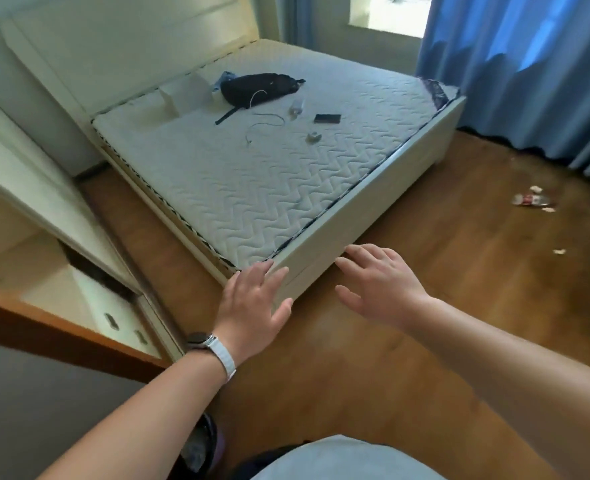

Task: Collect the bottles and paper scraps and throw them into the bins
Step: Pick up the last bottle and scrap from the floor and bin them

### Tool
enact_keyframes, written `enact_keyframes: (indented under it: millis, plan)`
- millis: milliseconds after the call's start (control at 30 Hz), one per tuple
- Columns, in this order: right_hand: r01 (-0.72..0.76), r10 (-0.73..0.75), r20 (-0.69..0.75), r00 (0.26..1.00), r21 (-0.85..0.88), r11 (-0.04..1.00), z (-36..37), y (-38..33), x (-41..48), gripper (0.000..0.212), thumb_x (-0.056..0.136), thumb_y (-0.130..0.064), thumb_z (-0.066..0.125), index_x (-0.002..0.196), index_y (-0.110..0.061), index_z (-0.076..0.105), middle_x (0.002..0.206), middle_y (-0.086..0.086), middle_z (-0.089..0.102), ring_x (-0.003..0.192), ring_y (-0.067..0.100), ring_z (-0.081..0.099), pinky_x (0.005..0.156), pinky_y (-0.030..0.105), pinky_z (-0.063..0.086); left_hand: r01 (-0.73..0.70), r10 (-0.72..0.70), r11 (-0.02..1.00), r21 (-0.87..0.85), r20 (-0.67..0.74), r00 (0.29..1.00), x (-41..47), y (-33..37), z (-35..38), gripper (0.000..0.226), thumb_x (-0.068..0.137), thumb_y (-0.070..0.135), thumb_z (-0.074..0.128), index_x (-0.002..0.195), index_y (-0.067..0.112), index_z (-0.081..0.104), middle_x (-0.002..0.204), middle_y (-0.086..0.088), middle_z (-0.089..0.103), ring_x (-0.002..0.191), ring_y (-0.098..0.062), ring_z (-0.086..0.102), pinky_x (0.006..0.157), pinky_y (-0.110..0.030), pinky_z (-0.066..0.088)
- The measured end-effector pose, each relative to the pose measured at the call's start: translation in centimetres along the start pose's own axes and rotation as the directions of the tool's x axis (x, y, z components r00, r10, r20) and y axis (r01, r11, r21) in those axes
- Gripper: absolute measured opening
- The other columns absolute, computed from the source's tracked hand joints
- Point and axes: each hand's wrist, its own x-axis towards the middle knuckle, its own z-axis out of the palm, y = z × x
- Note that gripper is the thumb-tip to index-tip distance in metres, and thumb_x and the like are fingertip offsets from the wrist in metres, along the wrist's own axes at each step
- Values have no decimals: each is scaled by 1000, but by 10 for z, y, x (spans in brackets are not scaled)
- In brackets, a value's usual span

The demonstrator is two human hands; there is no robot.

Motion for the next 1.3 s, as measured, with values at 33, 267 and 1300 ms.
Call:
enact_keyframes:
  millis: [33, 267, 1300]
  plan:
    - [-29, 29, -19, 999, 4, 1000, -2, 12, -2, 56, 84, -53, 39, 122, -19, 63, 129, 9, 60, 119, 30, 56, 95, 44, 46, -28, 28, 1000, -8, 4, 1000, 12, 7, 1, 61, 88, 56, 37, 141, 27, 49, 146, -1, 44, 137, -23, 37, 115, -47, 23]
    - [-176, 176, -81, 981, 16, 984, -7, 75, 7, 56, 83, -53, 43, 121, -18, 64, 126, 8, 61, 115, 29, 58, 93, 44, 47, -212, 210, 977, -35, -37, 977, 99, 43, 14, 55, 89, 50, 43, 137, 24, 51, 140, -4, 51, 129, -27, 46, 105, -52, 40]
    - [-730, 704, -205, 680, -89, 678, -43, 298, 216, 56, 88, -53, 39, 128, -19, 60, 136, 7, 55, 126, 27, 48, 105, 45, 35, -783, 785, 610, -125, -41, 618, 562, 114, 66, 49, 94, 48, 41, 133, 23, 56, 147, -5, 49, 140, -28, 38, 114, -49, 29]
